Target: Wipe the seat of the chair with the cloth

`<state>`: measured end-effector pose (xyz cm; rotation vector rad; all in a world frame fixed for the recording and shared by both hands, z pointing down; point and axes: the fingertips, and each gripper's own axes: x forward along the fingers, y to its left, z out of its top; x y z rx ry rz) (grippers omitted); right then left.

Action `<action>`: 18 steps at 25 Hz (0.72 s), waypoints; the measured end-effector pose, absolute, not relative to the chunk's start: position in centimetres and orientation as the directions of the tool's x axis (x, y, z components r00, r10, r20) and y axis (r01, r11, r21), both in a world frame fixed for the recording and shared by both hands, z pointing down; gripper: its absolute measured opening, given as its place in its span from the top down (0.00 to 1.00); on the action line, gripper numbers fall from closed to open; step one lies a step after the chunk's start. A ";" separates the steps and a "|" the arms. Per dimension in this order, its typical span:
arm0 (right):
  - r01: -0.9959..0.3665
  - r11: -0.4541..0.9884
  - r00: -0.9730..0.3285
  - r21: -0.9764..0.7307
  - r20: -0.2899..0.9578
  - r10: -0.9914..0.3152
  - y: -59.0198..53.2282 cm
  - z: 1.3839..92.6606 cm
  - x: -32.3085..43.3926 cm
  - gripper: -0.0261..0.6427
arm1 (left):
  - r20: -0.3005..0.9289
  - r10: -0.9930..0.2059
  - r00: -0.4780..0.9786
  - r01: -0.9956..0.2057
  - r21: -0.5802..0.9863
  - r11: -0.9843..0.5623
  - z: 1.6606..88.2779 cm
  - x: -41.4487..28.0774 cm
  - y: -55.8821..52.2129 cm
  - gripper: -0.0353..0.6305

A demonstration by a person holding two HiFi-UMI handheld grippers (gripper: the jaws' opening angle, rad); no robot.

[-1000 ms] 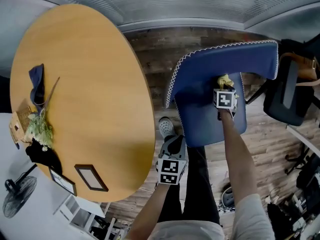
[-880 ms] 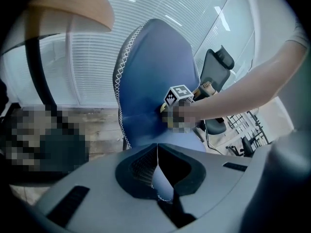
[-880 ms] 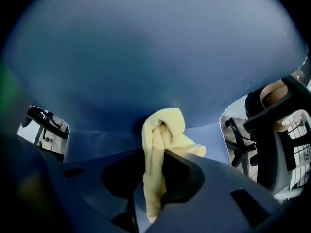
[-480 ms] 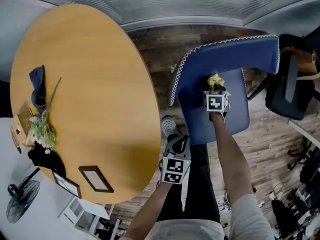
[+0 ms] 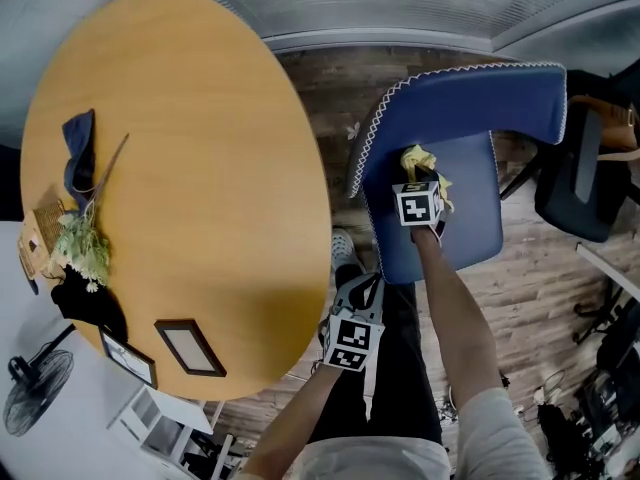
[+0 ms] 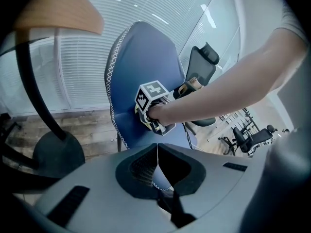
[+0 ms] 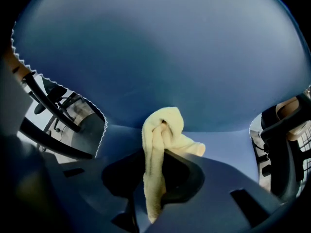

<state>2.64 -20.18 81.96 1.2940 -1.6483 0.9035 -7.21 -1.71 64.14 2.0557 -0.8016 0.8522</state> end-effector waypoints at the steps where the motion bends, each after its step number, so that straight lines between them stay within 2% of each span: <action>1: -0.975 0.219 -0.126 -0.044 0.918 -0.376 -20.1 81.9 2.2 0.81 | 0.774 -0.257 0.579 -0.761 0.399 -0.512 64.1 -7.4 -1.6 0.90; 14: -0.917 0.387 -0.246 -0.100 0.903 -0.351 -19.2 81.7 -3.3 0.81 | 0.778 -0.282 0.561 -0.782 0.387 -0.488 64.0 -8.1 -1.1 0.90; 18: -0.799 0.599 -0.282 -0.046 0.909 -0.306 -17.9 81.7 -5.1 0.81 | 0.778 -0.290 0.557 -0.784 0.378 -0.492 64.0 -8.1 -1.3 0.90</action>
